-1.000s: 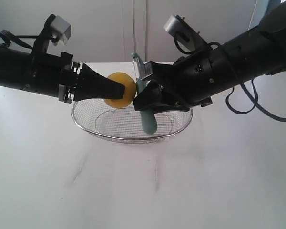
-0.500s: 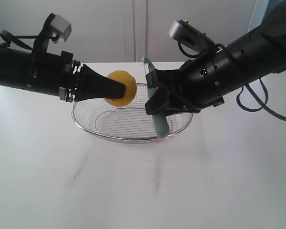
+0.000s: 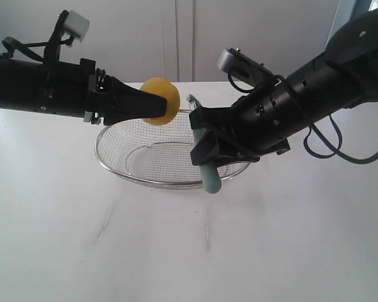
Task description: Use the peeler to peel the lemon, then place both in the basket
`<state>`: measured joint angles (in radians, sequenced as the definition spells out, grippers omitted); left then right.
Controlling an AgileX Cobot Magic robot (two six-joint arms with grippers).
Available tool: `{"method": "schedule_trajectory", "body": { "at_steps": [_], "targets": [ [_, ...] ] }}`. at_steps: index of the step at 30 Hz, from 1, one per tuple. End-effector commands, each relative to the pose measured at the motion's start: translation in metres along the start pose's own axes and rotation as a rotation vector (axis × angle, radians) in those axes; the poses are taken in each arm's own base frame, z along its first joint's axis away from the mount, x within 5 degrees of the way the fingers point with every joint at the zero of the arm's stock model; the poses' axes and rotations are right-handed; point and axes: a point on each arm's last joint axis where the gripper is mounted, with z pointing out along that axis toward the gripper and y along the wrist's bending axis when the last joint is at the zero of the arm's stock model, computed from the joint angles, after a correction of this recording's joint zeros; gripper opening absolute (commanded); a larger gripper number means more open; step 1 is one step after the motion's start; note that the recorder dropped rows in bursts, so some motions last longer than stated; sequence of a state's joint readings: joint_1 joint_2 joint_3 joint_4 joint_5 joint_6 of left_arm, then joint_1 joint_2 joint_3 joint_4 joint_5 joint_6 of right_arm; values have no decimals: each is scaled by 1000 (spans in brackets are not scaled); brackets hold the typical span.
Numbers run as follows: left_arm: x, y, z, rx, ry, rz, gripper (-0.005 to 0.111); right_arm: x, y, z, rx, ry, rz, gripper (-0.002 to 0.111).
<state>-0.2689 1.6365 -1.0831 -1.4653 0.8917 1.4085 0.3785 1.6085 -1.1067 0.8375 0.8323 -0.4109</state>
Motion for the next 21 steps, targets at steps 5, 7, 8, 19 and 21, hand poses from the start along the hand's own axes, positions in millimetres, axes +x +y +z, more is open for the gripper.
{"method": "schedule_trajectory", "body": {
  "at_steps": [5, 7, 8, 19, 21],
  "targets": [
    [-4, -3, -1, 10, -34, -1, 0, 5, 2, 10, -99, 78, -3, 0],
    [-3, -3, -1, 10, -32, 0, 0, 6, 5, 11, -138, 84, -4, 0],
    [-3, -3, -1, 10, -32, 0, 0, 5, 7, 10, -153, 81, -8, 0],
    [-3, -3, -1, 10, -32, 0, 0, 6, 13, 8, -214, 82, -9, 0],
    [-3, -3, -1, 10, -32, 0, 0, 5, 16, 5, -224, 68, -7, 0]
  ]
}}
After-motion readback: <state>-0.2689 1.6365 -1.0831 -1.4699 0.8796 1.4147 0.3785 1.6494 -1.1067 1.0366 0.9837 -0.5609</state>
